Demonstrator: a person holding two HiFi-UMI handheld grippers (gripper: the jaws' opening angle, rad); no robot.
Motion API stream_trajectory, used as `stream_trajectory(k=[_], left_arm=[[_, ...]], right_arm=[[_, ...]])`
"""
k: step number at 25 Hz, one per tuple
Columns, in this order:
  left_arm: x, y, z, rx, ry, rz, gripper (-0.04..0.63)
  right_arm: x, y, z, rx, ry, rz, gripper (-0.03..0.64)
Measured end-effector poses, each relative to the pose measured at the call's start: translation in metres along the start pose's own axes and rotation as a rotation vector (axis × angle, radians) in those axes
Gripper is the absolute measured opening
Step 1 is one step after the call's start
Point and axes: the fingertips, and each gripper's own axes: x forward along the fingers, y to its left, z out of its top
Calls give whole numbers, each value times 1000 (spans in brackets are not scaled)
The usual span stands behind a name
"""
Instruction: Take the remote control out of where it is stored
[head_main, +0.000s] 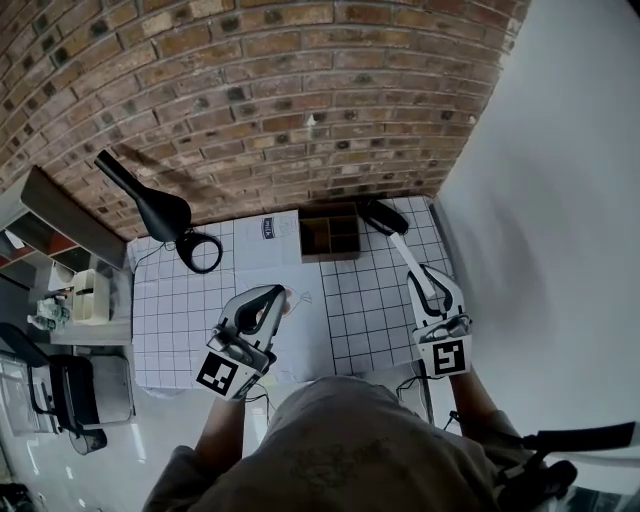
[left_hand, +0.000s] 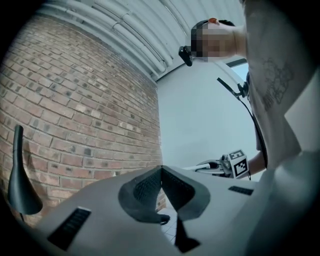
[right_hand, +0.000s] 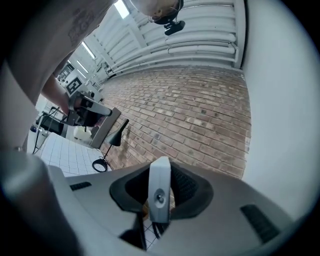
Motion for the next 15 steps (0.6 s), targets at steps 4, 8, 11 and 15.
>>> stream_trajectory(k=[4,8,11,15], left_arm=[[-2,-6,1,42,16,-10,5],[-6,-9,-4,48,25,3,5],[-10,-9,-9,42,36,18,5],[-13,-10,-14,49,53,27,5]], right_arm=[[-12,3,14,76,-51,6,87],[-22,12,31,129,-114,46,87],[-24,16,40,175,-152,61,87],[-24,18,42,213,-162,67,87]])
